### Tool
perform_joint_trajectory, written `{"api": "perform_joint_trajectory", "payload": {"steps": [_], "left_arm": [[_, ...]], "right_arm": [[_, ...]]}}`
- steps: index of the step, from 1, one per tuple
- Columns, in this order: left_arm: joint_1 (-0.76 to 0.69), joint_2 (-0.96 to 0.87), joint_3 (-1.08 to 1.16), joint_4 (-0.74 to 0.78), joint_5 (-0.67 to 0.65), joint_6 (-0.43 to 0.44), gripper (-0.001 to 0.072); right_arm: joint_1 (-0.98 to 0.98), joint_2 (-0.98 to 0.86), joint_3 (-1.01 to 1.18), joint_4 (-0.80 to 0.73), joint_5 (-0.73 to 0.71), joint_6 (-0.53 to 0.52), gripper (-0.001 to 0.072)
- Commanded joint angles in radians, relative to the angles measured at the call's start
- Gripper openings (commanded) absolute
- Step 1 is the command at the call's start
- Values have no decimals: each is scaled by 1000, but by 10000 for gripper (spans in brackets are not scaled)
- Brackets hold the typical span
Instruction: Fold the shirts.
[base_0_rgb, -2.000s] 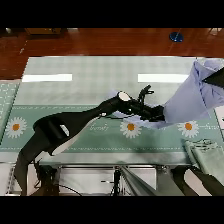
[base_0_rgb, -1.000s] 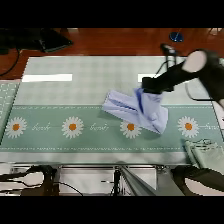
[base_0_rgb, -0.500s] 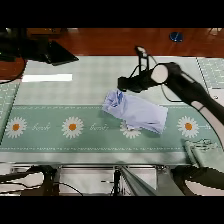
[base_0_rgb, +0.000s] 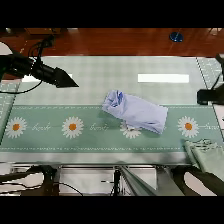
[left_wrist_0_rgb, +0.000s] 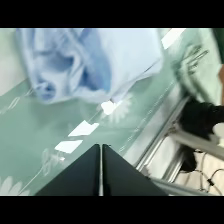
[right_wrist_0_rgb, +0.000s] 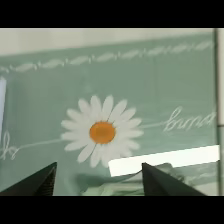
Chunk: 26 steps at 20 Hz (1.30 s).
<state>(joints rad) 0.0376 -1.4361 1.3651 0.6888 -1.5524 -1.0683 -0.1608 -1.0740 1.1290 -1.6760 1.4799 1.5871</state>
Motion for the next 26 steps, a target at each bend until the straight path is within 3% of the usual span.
{"api": "perform_joint_trajectory", "payload": {"steps": [1, 2, 6, 13, 14, 16, 17, 18, 22, 24, 26], "left_arm": [[0, 0, -21, 137, -4, -15, 247], [0, 0, -21, 160, -4, -28, 284], [0, 0, -21, 239, -24, -55, 283], [0, 0, -21, 239, -56, -71, 282], [0, 0, -21, 239, -56, -71, 282], [0, 0, -21, 239, -53, -70, 282], [0, 0, -21, 239, -53, -70, 282], [1, 0, -21, 239, -53, -70, 282], [2, 0, -21, 240, -52, -70, 281], [2, 0, -21, 240, -45, -70, 281], [1, 0, -21, 239, -29, -71, 281]], "right_arm": [[-246, 30, -233, 483, -24, -146, 605], [-266, 30, -320, 610, -103, -175, 605], [-268, 30, -591, 881, -414, -232, 605], [-203, -18, -722, 949, -624, -269, 587], [-162, -61, -722, 978, -636, -269, 558], [-69, -151, -721, 1103, -671, -317, 319], [-39, -185, -711, 1204, -672, -406, 168], [-29, -197, -694, 1284, -650, -478, 92], [-116, -111, -515, 1319, -380, -517, 26], [-198, -13, -397, 1297, -224, -434, 25], [-271, 101, -278, 1228, -158, -319, 26]]}}
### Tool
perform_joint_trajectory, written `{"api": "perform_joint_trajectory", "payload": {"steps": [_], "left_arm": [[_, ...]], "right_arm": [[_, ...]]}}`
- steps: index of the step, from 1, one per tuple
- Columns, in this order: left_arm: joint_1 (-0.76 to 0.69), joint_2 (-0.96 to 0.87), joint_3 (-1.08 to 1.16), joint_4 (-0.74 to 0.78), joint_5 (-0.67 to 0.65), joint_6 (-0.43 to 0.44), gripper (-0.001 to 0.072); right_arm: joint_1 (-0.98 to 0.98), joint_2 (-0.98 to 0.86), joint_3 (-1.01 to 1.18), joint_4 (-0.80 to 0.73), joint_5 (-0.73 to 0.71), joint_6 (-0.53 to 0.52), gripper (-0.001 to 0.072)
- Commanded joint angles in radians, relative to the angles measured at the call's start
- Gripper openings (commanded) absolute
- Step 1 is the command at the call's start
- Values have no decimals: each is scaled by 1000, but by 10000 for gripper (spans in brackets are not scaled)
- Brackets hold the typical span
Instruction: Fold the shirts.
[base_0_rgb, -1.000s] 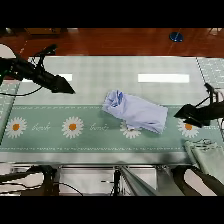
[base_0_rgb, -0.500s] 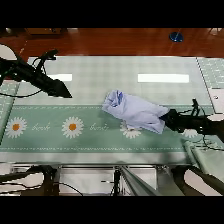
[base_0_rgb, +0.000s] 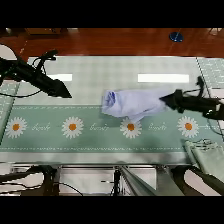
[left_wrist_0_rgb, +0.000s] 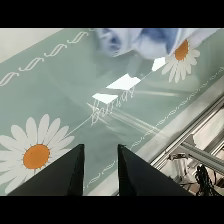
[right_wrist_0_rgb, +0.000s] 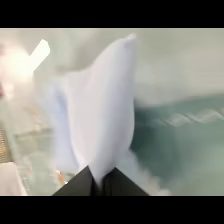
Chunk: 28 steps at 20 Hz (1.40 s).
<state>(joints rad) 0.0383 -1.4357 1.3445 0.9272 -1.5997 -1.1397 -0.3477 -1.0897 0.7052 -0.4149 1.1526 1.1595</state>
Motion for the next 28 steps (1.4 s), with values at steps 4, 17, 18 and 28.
{"api": "perform_joint_trajectory", "payload": {"steps": [4, 17, 18, 28], "left_arm": [[0, -1, 0, 1, 21, 1, 281], [1, -1, 0, 1, 42, 56, 281], [3, -1, 0, 1, 53, 55, 280], [20, -1, 0, 1, 265, 55, 281]], "right_arm": [[-229, 261, 376, -254, 291, 328, 25], [-785, 293, 655, -1055, 705, 356, 25], [-797, 293, 652, -1106, 705, 356, 25], [-817, 360, 385, -1536, 706, 355, 25]]}}
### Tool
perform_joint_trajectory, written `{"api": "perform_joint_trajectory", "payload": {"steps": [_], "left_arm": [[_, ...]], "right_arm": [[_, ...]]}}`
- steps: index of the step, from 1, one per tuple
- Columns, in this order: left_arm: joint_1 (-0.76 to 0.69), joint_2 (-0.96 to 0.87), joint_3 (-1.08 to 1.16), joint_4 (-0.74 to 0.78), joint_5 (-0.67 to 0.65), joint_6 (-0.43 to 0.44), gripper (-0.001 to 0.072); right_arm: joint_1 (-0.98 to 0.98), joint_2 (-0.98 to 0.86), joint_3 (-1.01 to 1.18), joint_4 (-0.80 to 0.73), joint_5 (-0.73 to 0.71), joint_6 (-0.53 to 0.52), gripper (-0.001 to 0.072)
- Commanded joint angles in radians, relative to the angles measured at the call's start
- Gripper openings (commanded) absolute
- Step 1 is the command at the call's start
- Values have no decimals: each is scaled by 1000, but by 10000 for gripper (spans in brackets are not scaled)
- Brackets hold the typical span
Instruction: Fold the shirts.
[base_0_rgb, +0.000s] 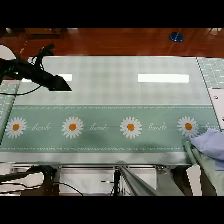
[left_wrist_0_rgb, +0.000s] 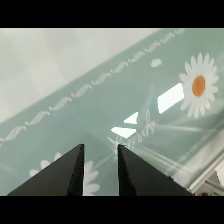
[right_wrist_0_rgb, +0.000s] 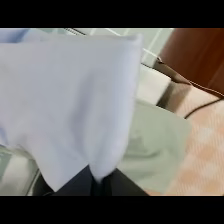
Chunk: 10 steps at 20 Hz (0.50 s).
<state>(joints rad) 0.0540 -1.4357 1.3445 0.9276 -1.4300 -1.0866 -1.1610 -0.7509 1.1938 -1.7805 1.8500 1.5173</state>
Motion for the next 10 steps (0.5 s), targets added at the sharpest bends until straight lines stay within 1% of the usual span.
{"api": "perform_joint_trajectory", "payload": {"steps": [1, 3, 4, 8, 10], "left_arm": [[4, -1, 0, 1, 122, 2, 280], [4, -1, 0, 3, 160, 2, 280], [4, -1, 0, 17, 175, 2, 279], [4, -12, 0, 113, 179, 1, 278], [4, -24, 0, 129, 180, 1, 278]], "right_arm": [[-4, 31, -154, -229, 9, -2, 25], [-4, 51, -259, -363, 10, 11, 24], [-4, 59, -309, -404, 11, 13, 24], [-4, 75, -510, -542, 14, 15, 24], [-4, 75, -608, -584, 6, 16, 24]]}}
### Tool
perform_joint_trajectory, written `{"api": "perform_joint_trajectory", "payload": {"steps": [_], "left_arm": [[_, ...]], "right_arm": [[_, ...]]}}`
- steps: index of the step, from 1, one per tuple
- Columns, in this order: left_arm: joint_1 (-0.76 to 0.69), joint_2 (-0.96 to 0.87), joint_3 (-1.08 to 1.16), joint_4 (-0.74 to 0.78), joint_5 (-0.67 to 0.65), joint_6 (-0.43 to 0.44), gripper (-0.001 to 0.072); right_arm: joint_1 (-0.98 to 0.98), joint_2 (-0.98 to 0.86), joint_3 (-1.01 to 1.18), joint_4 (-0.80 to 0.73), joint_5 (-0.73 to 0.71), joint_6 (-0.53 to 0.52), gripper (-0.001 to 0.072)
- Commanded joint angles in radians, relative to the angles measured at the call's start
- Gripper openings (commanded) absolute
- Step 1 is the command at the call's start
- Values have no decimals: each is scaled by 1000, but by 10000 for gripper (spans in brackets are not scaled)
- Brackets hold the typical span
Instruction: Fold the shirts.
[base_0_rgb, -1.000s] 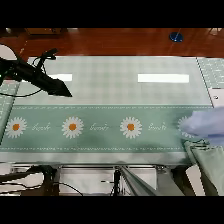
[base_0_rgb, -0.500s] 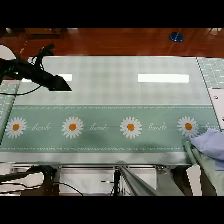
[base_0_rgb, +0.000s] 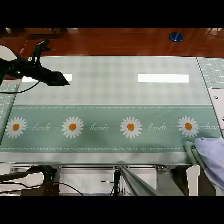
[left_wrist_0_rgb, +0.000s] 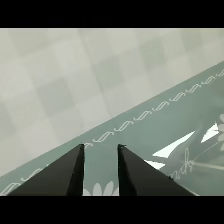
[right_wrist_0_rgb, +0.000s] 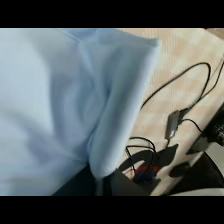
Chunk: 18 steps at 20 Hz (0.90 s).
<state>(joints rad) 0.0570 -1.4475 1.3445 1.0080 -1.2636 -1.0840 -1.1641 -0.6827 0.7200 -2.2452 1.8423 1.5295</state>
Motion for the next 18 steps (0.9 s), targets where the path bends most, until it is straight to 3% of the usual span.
{"api": "perform_joint_trajectory", "payload": {"steps": [1, 4, 5, 6, 7, 10, 13, 15, 17, 18], "left_arm": [[1, -18, 0, 49, 13, -2, 278], [1, -28, 0, 49, 13, -2, 278], [1, -29, 0, 48, 11, -2, 278], [1, -29, 0, 48, 7, -2, 278], [1, -29, 0, 48, 3, -2, 278], [1, -29, 0, 48, -13, -2, 278], [1, -29, 0, 48, -16, -13, 278], [1, -29, 0, 48, -16, -12, 278], [1, -29, 1, 48, -15, -12, 282], [1, -29, 1, 48, -15, -12, 295]], "right_arm": [[-1, 7, -176, -149, 10, 3, 24], [-1, 7, -261, -206, -45, 2, 27], [-1, 7, -263, -224, -75, 4, 83], [-1, 7, -263, -265, -107, 14, 336], [-1, 7, -262, -290, -135, 40, 466], [-1, 7, -257, -343, -254, 89, 496], [0, -40, -135, -287, -398, 132, 517], [0, -130, 88, -85, -476, 136, 517], [0, -243, 399, 330, -596, 164, 515], [1, -300, 547, 629, -696, 164, 511]]}}
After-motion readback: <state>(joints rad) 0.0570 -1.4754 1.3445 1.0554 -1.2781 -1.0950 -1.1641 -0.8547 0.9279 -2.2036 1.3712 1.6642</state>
